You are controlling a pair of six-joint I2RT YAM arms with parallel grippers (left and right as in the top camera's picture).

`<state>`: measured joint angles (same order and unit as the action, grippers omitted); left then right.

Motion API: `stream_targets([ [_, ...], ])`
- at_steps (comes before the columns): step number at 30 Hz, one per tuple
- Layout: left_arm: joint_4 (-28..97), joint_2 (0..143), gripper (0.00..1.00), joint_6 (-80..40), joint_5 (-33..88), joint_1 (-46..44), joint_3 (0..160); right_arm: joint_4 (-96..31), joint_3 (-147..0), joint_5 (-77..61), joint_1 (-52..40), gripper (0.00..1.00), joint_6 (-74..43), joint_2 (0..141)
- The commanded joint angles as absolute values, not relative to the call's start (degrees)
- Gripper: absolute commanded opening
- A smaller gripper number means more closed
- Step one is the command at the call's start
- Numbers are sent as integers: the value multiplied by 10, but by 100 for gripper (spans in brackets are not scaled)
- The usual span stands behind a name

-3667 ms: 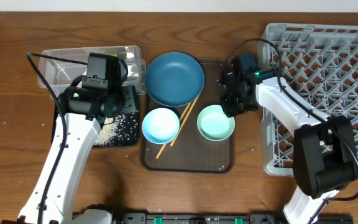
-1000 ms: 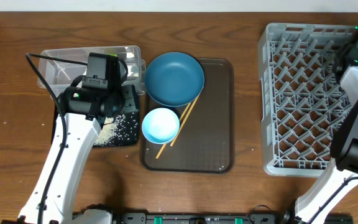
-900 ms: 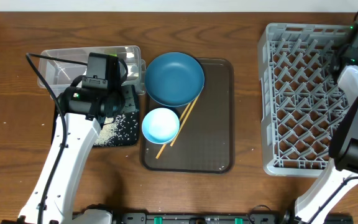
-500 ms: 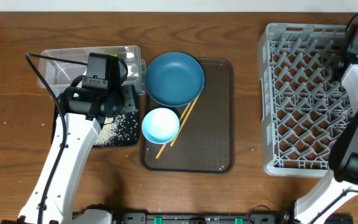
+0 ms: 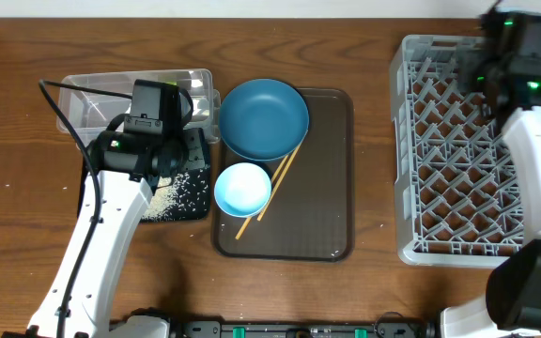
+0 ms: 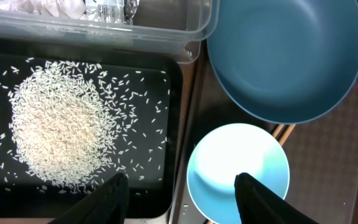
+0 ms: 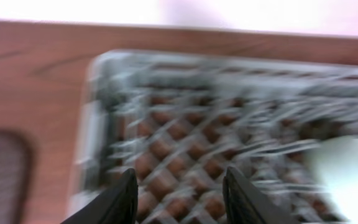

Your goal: Sort waste into correct bins and load items into the dishwasher rack

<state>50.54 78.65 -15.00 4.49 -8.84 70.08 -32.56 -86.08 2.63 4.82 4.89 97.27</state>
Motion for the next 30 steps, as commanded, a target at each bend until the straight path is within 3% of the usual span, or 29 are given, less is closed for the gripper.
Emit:
stream_targets([
  [1, 505, 786, 58, -153, 40, -88, 700, -344, -860, -36, 8, 43, -1, 980],
  [16, 517, 786, 58, -157, 22, -79, 700, -393, -846, -89, -250, 50, -5, 1025],
  [23, 578, 786, 58, -199, -13, 12, 700, -396, -846, -91, -345, 47, -107, 1085],
  [30, 595, 786, 58, -198, -5, 67, 700, -411, -846, -91, -401, 42, -138, 1129],
])
